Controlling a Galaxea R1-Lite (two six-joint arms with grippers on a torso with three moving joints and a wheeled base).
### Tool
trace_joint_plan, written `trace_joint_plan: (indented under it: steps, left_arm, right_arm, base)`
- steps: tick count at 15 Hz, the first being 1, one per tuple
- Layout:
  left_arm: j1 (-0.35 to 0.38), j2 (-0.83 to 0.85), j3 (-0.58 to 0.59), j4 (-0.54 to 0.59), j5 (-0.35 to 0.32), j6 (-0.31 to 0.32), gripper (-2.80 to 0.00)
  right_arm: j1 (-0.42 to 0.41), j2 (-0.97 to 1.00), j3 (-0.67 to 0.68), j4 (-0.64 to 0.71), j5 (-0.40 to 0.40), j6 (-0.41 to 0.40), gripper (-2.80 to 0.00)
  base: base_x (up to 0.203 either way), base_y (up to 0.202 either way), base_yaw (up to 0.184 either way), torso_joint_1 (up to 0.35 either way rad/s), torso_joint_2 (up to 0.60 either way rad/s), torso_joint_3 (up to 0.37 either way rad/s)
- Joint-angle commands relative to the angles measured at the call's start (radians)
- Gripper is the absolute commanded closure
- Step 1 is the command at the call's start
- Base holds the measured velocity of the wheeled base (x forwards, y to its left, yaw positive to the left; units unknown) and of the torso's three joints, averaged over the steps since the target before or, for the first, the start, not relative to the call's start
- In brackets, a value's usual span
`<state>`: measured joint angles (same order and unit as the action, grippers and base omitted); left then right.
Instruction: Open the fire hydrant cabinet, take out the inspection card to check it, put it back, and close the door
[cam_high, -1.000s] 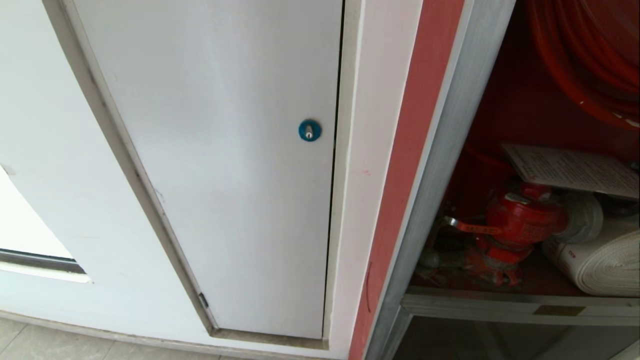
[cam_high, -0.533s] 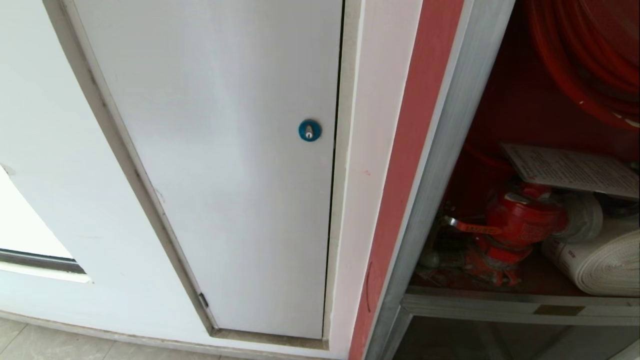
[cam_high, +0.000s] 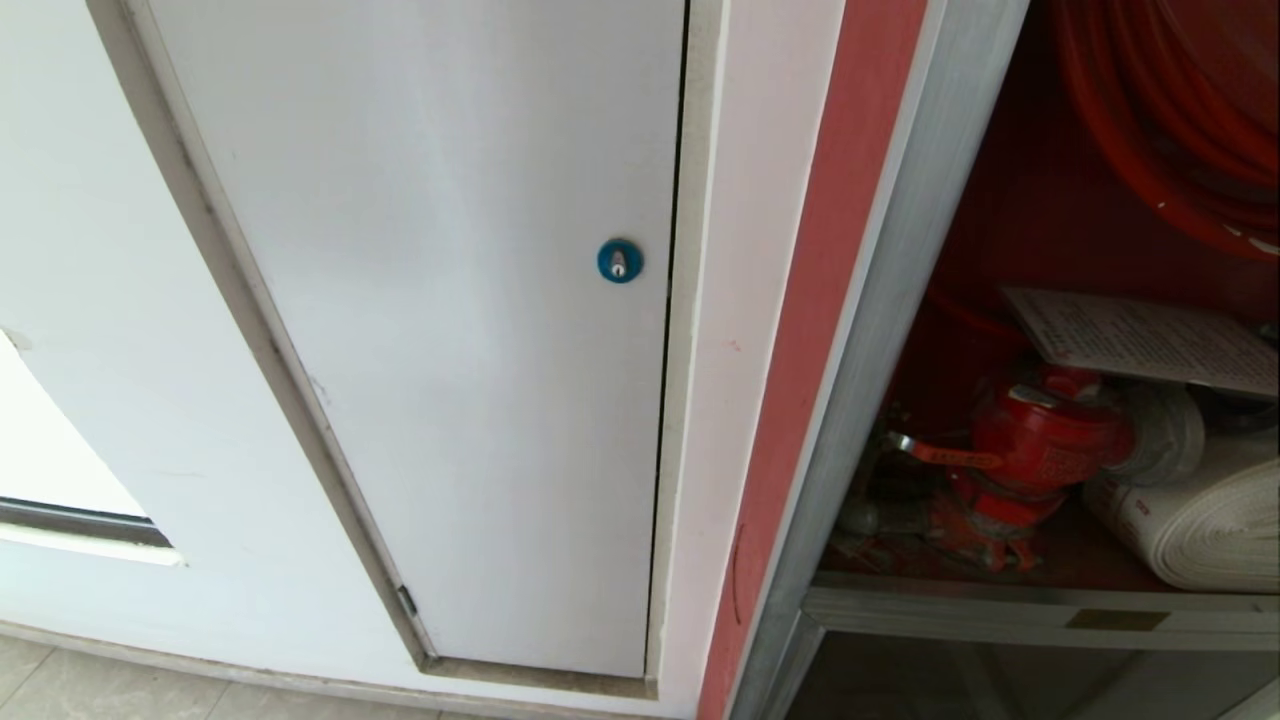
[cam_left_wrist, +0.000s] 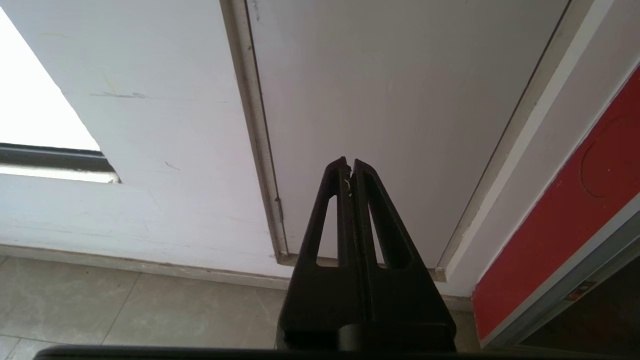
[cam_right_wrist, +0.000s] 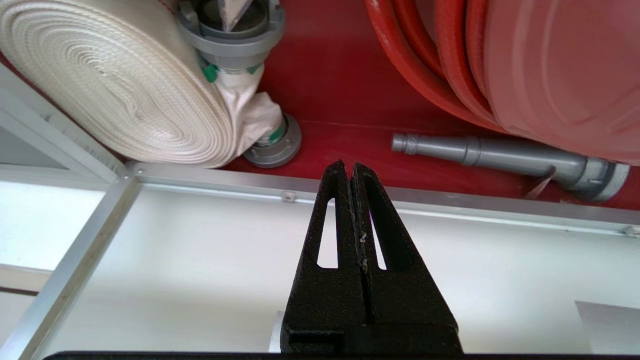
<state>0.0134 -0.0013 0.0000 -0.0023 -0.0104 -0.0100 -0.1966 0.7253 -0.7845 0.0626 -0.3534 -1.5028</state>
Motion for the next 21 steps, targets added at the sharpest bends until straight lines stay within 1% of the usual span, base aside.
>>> trace_joint_plan:
  steps: [1,21]
  left_arm:
    - [0.0,0.001,0.0,-0.001,0.001,-0.001,0.0]
    - [0.0,0.001,0.001,-0.001,0.0,-0.001,0.0]
  right_arm:
    - [0.0,0.002,-0.004,-0.001,-0.001,-0.008,0.0]
    - [0.0,0.019,0.005,-0.003,0.007,-0.007,0.0]
  base:
    - [0.0,0.0,0.0,0.0,0.0,0.0]
    - [0.0,0.0,0.0,0.0,0.0,0.0]
